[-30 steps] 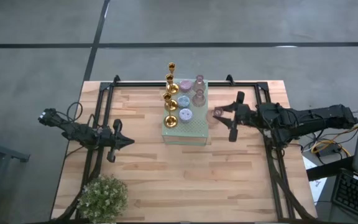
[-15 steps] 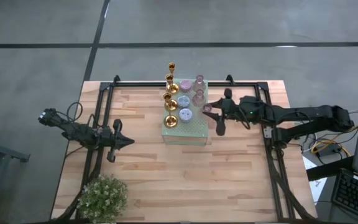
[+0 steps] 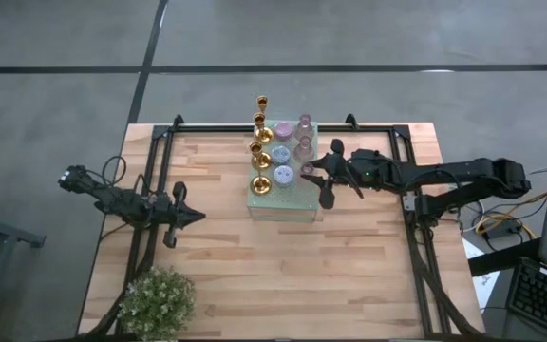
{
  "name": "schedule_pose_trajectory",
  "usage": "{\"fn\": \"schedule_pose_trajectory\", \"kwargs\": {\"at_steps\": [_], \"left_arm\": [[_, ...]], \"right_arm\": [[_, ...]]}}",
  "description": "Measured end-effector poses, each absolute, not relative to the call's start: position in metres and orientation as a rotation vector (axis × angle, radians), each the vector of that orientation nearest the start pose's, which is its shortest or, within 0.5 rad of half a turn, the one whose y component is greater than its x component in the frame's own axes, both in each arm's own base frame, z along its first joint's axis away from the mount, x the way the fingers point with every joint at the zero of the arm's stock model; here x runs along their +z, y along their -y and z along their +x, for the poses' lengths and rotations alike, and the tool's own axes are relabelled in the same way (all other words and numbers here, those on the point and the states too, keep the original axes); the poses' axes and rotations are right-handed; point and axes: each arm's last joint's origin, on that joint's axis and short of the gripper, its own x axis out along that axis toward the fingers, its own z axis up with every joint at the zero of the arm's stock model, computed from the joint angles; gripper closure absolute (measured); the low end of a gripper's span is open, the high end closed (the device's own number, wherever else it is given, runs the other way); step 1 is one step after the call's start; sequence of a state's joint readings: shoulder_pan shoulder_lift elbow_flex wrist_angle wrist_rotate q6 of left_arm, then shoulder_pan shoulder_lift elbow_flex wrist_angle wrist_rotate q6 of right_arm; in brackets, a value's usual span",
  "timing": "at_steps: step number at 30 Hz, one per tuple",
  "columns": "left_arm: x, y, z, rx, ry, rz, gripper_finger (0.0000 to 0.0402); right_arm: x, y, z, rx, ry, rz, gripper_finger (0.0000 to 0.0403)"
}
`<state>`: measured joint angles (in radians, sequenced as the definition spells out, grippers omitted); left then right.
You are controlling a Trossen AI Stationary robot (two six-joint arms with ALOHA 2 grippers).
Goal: Pick & Place candle stick holders
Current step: Put the pink glass candle holder on the shelf
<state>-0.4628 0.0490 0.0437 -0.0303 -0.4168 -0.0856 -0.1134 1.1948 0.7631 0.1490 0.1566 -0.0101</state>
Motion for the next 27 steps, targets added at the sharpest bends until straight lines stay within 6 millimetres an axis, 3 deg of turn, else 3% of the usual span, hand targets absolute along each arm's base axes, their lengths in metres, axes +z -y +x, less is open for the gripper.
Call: {"fn": "schedule_pose_trajectory", "kwargs": {"at_steps": [14, 27], "left_arm": [[0.172, 0.032, 0.091, -0.044, -0.034, -0.070, 0.0390], [0.172, 0.032, 0.091, -0.045, -0.034, -0.071, 0.0390]], "right_arm": [[0.257, 0.049, 0.259, -0.324, -0.291, -0.001, 0.0260], [0.249, 0.051, 0.256, -0.335, -0.273, 0.026, 0.0259]]}}
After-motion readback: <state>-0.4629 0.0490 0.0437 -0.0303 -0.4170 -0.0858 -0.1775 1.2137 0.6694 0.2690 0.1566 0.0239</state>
